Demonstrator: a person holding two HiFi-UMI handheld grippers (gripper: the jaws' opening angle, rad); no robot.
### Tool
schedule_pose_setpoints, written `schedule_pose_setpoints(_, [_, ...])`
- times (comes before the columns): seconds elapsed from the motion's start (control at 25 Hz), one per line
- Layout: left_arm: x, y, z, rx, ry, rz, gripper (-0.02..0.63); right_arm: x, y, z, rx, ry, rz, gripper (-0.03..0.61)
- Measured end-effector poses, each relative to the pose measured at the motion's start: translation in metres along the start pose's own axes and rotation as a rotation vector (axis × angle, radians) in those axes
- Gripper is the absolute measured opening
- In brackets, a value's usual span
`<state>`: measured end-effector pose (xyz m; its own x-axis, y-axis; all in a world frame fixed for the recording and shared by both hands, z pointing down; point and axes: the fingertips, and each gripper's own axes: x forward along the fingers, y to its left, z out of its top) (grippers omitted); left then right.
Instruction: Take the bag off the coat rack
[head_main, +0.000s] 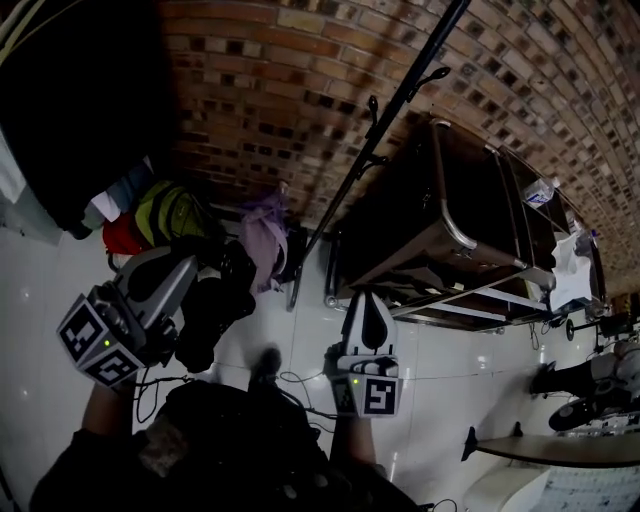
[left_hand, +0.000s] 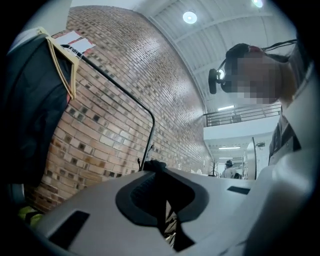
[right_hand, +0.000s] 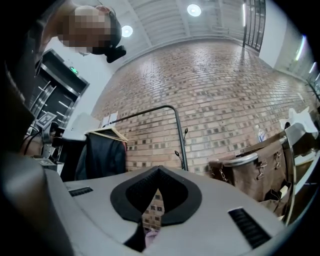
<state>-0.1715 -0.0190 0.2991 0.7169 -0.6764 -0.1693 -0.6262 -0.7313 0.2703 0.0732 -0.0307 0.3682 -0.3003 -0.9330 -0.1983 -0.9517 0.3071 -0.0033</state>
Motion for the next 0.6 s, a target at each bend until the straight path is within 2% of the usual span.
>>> schedule_pose_setpoints(0.16, [-0.032, -0.007, -0.008, -0.011, 0.026, -0.018, 0.032, -0.018, 0.028, 0.0, 0.028, 0.039, -0.025, 0.008])
schedule_pose_setpoints(0.6, [-0.103, -0.025, -0.009, -0.059, 0.053, -0.05, 0.032, -0.068, 0.085, 0.007, -0.042, 0.09, -0.047, 0.008])
